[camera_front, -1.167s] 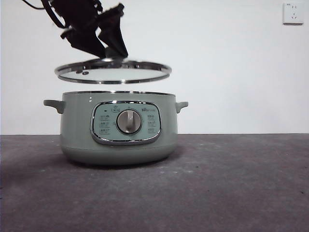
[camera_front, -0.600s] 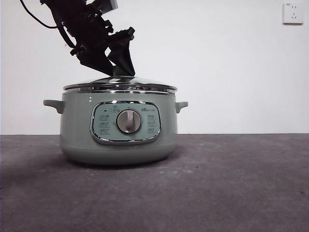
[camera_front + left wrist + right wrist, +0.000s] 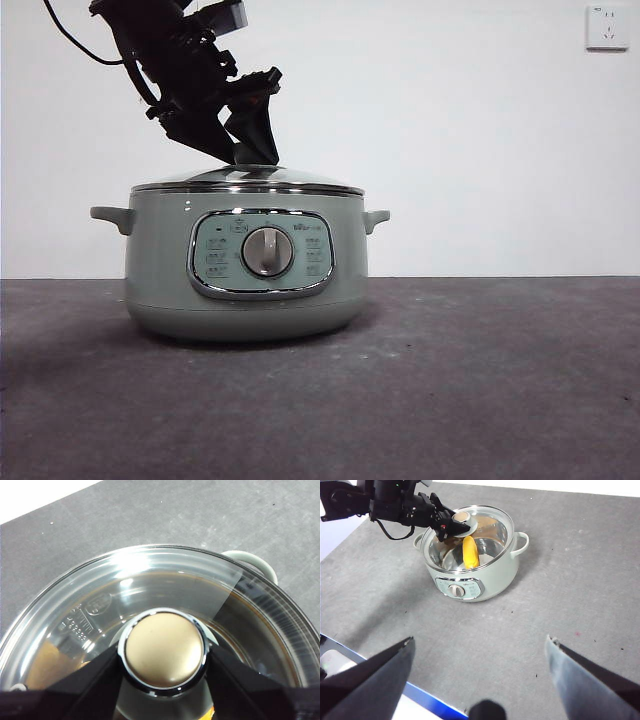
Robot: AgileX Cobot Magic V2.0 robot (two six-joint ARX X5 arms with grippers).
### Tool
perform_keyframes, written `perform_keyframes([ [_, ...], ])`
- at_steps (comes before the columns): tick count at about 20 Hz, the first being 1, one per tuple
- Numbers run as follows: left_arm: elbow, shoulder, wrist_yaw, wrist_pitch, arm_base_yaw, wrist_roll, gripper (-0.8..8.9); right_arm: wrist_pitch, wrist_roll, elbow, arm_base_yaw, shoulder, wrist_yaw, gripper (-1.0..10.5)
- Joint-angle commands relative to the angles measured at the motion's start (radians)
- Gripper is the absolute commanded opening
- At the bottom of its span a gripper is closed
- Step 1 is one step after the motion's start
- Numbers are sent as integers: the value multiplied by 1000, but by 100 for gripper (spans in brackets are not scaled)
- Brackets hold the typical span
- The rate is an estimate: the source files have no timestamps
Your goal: Pick up the corn,open the lid,put the corn in the pot,close the lid
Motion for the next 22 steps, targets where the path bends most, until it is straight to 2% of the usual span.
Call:
perform_keyframes([
  [1,6,18,6,9,-4,11,-8,-27,8,-8,1,-4,8,439],
  [8,6,20,6,-44,-3,11,10,-27,8,-8,1,-3,8,439],
  [9,6,20,6,-47,1,11,56,-27,8,-8,1,-3,8,439],
  [12,6,20,6,-59,3,11,325,-27,8,-8,1,-3,8,439],
  [13,6,19,6,-58,4,11,368,-27,8,-8,1,-3,8,439],
  [22,36,18,8,-88,5,11,386,-27,8,-8,1,-3,8,439],
])
